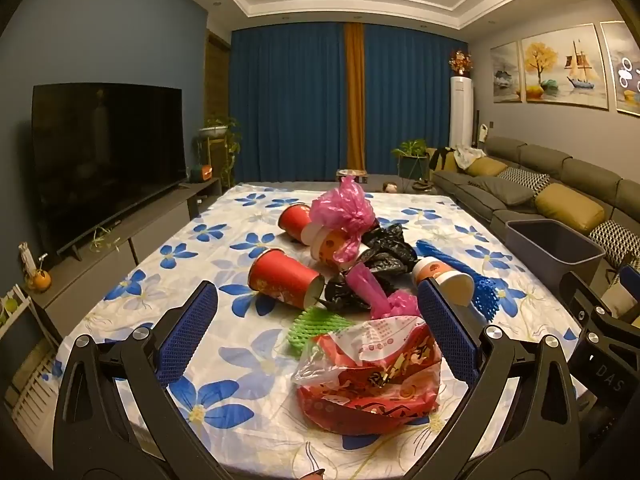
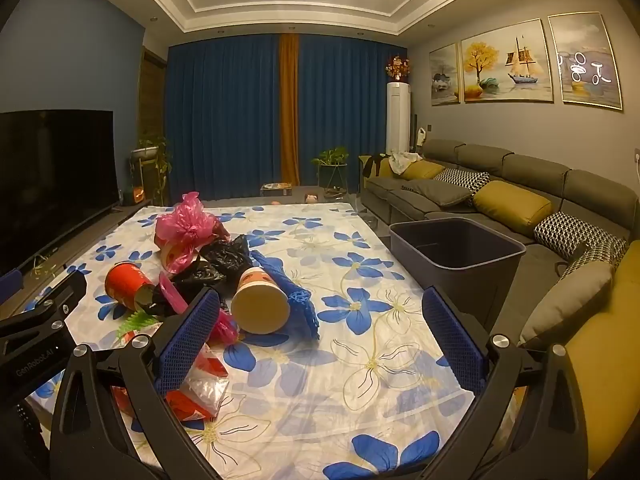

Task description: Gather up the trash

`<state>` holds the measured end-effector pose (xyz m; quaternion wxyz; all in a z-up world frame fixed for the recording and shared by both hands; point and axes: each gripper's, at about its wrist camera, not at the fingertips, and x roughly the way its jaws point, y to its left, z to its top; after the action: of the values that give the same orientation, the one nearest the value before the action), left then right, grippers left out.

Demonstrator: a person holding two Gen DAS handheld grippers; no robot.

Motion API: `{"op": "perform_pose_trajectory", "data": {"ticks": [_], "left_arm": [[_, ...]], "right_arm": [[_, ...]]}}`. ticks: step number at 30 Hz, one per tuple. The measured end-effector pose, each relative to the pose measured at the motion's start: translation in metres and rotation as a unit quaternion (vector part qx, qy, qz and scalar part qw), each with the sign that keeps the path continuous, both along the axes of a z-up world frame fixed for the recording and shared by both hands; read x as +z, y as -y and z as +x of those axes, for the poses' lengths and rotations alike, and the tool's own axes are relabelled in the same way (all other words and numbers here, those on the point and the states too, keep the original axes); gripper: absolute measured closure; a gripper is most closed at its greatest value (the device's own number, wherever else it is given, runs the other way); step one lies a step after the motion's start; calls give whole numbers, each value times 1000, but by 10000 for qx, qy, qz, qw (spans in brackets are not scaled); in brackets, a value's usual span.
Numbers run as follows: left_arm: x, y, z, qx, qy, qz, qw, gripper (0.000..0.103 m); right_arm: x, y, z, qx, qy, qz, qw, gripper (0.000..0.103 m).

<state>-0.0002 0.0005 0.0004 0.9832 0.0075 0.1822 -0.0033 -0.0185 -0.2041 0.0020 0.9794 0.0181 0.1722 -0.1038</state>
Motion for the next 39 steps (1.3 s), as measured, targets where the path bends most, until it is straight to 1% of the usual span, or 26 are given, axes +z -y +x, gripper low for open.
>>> {"op": "perform_pose_trajectory", "data": {"ticks": [25,30,39], "left_arm": [[0,3,-1,-18,-8,-22,10000,4],[-6,7,-4,-17,-10,-20,10000,4],[-5,5,-3,-17,-22,-40,10000,4]], "right_arm": [[-1,0,-1,3,-4,13,10000,5],[0,0,0,-8,-6,15,10000,5],[-4,2,0,-19,-23,67,10000,5]]}}
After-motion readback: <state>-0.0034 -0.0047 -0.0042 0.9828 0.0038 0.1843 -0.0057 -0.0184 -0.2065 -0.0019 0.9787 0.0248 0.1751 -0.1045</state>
